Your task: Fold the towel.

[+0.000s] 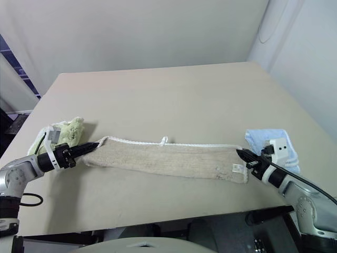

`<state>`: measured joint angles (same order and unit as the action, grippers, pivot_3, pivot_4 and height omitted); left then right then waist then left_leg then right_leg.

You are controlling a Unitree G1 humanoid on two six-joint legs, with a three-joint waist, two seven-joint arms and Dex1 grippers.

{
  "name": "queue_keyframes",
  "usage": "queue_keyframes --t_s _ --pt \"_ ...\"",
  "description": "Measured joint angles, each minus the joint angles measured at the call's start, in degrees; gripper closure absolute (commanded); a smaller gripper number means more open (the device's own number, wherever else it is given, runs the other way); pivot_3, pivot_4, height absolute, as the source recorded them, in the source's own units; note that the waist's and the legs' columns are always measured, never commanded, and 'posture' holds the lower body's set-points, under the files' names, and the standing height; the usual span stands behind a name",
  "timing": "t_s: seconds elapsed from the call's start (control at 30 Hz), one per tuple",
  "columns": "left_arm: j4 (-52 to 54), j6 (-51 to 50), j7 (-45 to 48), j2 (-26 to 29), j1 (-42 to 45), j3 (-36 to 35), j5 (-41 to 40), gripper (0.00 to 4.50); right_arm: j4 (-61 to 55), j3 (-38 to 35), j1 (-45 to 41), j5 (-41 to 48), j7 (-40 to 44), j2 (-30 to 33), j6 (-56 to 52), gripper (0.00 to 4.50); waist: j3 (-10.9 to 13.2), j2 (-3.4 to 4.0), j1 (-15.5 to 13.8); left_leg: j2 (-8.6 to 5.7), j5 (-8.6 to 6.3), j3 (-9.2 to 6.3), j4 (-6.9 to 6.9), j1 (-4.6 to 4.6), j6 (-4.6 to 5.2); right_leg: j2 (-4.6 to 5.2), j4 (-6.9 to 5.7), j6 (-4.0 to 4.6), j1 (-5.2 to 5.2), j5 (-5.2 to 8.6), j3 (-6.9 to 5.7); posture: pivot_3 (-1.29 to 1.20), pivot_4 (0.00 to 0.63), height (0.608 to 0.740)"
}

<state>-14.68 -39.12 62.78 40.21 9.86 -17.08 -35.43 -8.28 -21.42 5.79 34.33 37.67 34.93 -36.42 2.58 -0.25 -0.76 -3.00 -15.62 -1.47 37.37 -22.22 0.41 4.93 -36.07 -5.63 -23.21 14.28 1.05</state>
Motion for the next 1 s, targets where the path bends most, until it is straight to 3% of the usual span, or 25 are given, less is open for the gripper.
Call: queue_keyframes --t_s 0.3,0.4,0.73,0.87,1.0 --pt "-0.1 3.2 -5.8 -4.3 1.2 1.8 2.5 4.47 4.4 2.1 -2.5 -3.3 -0.8 -0.2 2.0 4.50 -0.1 -0.06 0.0 -0.02 0.00 0.00 0.02 0.00 0.00 -0.02 -0.01 -0.01 0.00 -0.01 0.01 0.00 0.000 0.740" --pt "0.0 3.2 -5.9 -4.3 1.6 1.8 2.4 3.76 4.8 2.4 -3.1 -3.4 -0.8 -0.5 2.0 3.77 -0.1 -0.05 0.1 -0.03 0.00 0.00 0.03 0.02 0.00 -0.04 -0.03 -0.01 0.01 -0.01 0.02 0.00 0.000 0.740" --pt "-1.3 3.6 -6.7 -3.1 1.9 0.0 2.2 0.05 5.0 2.0 -4.9 -2.3 -2.4 -2.3 1.4 0.08 -0.1 -0.05 0.0 -0.02 0.00 -0.02 0.04 0.03 0.00 -0.08 -0.05 0.00 0.00 -0.01 0.04 0.00 0.000 0.740" --pt "-2.0 3.3 -6.2 -2.9 3.5 -2.4 0.4 0.02 5.4 -4.9 -6.3 6.4 -4.0 -2.3 -7.5 0.08 -0.1 -0.08 -0.2 -0.02 0.00 -0.03 0.04 0.01 0.00 -0.05 -0.04 0.00 0.03 -0.02 0.01 0.00 0.000 0.740" --pt "0.5 1.2 -2.2 -2.7 3.1 -2.0 -2.3 0.02 5.4 -14.7 -5.3 28.2 -5.4 -0.7 -28.1 0.08 -0.1 -0.10 0.0 -0.02 0.00 -0.03 0.00 -0.04 0.01 -0.01 -0.01 0.01 -0.01 -0.01 0.01 0.00 0.000 0.740"
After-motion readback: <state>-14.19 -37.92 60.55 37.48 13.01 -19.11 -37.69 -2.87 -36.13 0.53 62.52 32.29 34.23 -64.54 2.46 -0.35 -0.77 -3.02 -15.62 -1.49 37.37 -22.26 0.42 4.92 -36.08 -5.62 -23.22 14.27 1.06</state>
